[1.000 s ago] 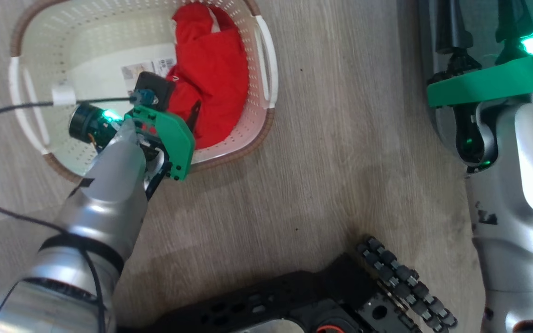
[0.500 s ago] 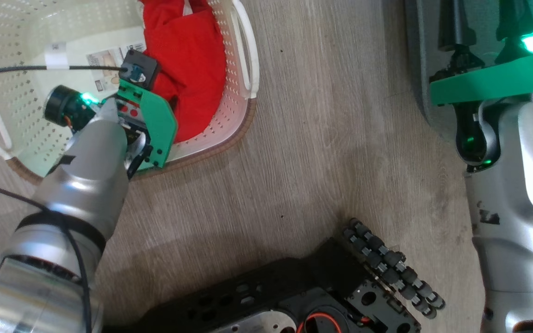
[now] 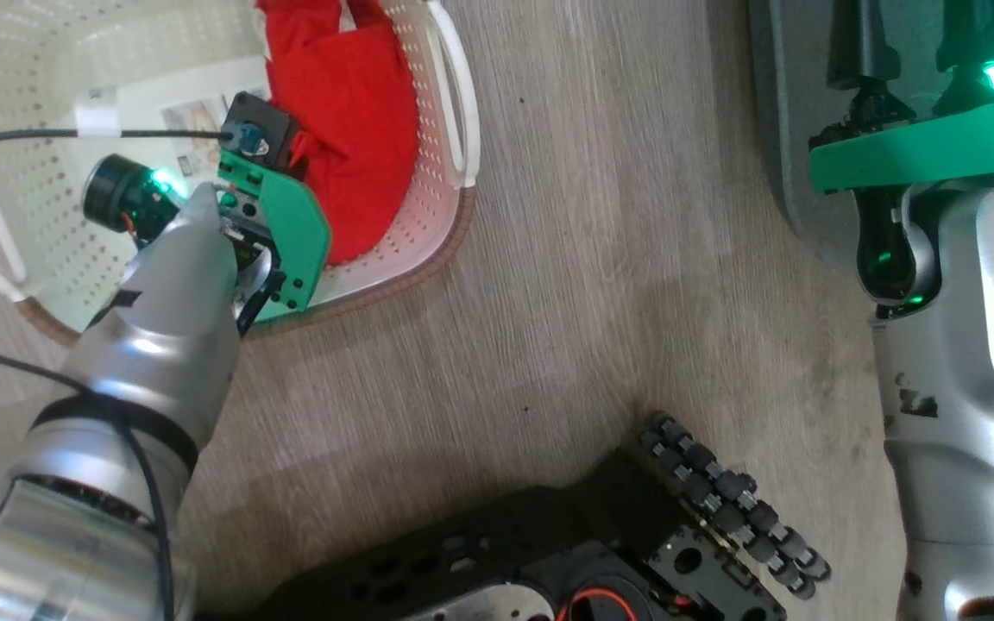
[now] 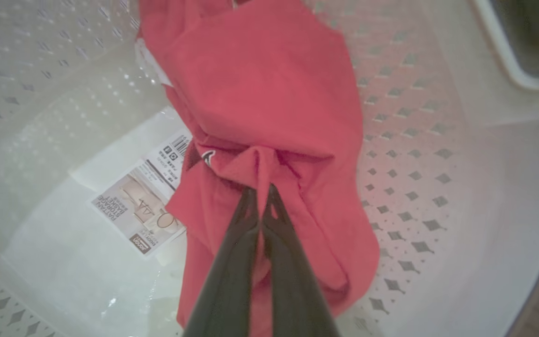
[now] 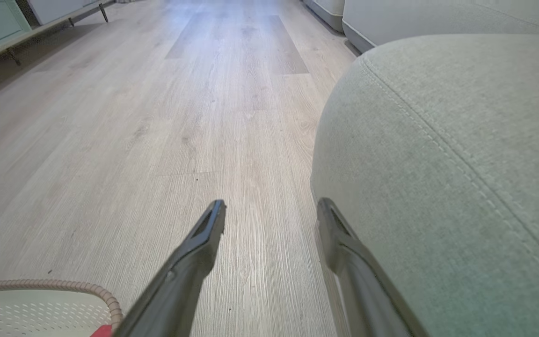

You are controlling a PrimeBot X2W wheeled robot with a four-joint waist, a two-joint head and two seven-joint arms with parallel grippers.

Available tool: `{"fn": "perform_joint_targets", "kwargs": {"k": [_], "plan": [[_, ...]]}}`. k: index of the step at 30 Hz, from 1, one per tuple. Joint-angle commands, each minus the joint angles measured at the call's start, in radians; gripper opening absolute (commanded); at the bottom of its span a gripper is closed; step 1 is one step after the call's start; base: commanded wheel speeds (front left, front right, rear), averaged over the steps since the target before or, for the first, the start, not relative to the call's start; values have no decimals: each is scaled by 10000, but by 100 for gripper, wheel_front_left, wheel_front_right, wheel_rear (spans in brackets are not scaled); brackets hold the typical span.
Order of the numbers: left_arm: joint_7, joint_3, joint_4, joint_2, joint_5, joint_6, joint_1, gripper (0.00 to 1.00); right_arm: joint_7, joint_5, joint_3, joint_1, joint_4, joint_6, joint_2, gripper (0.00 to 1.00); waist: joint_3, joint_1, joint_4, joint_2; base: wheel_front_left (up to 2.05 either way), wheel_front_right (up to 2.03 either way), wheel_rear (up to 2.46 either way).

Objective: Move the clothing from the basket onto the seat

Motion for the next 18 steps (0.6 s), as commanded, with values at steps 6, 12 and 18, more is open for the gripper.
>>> {"fn": "perform_joint_targets", "kwargs": {"k": [6, 12, 18], "plan": [[-904, 262, -309, -107, -880, -12, 844, 0, -65, -244, -20, 235, -69, -2, 100, 100, -1177, -1, 560, 0, 0, 0, 0], [-1373, 127, -726, -190, -1498, -12, 1534, 0, -65, -515, -86, 528, 290, -2, 100, 100, -2448, -1, 1104, 0, 0, 0, 0], [-1535, -24, -1308, -178, -2082, -13, 2284, 0, -65, -707, -154, 1009, 724, -2, 101, 100, -3836, -1, 1674, 0, 0, 0, 0]]}}
